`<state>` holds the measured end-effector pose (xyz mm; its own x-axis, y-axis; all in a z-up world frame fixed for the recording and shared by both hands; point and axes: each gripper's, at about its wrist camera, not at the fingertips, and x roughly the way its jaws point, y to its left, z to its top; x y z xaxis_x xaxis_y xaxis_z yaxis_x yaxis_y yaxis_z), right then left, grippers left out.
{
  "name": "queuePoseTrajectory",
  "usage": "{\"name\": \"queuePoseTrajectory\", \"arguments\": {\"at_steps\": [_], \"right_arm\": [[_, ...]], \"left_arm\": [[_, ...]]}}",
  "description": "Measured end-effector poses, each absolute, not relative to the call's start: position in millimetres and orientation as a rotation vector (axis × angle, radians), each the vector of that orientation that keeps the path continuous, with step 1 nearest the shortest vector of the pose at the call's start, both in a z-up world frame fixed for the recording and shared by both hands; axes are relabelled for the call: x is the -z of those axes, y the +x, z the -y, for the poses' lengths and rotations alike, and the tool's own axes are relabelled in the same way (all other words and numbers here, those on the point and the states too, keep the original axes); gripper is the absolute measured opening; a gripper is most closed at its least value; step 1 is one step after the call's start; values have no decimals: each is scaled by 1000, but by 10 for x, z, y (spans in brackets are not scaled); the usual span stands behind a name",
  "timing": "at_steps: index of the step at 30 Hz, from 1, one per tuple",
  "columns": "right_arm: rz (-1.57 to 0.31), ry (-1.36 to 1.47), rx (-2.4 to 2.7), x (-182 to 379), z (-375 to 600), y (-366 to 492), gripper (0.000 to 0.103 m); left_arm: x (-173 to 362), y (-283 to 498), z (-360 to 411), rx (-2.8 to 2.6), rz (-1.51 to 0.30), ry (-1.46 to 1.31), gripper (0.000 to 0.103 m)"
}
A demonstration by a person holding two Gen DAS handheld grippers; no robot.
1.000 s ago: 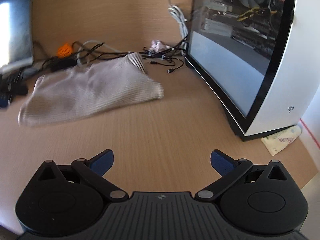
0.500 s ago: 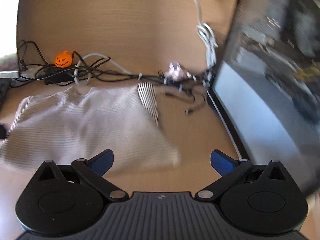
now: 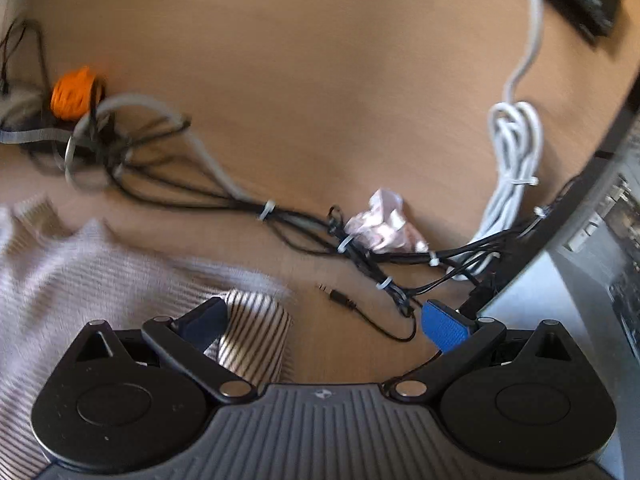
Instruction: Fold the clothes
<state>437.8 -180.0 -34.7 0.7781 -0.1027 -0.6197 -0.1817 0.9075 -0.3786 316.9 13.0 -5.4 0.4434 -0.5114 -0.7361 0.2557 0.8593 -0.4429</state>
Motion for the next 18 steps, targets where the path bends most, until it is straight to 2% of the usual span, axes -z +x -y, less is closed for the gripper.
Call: {"name": "queuePoseTrajectory", "arguments": {"at_steps": [3,6,9,13,16,18], "right_arm": [[-691,-480,-72,482,1761,4140,103],[-686,-448,-32,512,1808,3830,103],[-768,-258,-23,493,1968,3506,103],[-968,57,-225,514,1989,3012,103],[-963,-6,-407,372,1786,2693,103],[-872,-70,-372,171,1784,2619,103]], "left_arm": [[121,3317,-270,453,-1035,-368,103],[94,3449,-312,435,-1015,-334,103],[89,3599,-331,381,-978,-277,103],[37,3727,-410,344,-942,-240,103],[-129,3586,-537,379,-925,-266,103],[-238,3374,-581,389,-906,-248,103]]}}
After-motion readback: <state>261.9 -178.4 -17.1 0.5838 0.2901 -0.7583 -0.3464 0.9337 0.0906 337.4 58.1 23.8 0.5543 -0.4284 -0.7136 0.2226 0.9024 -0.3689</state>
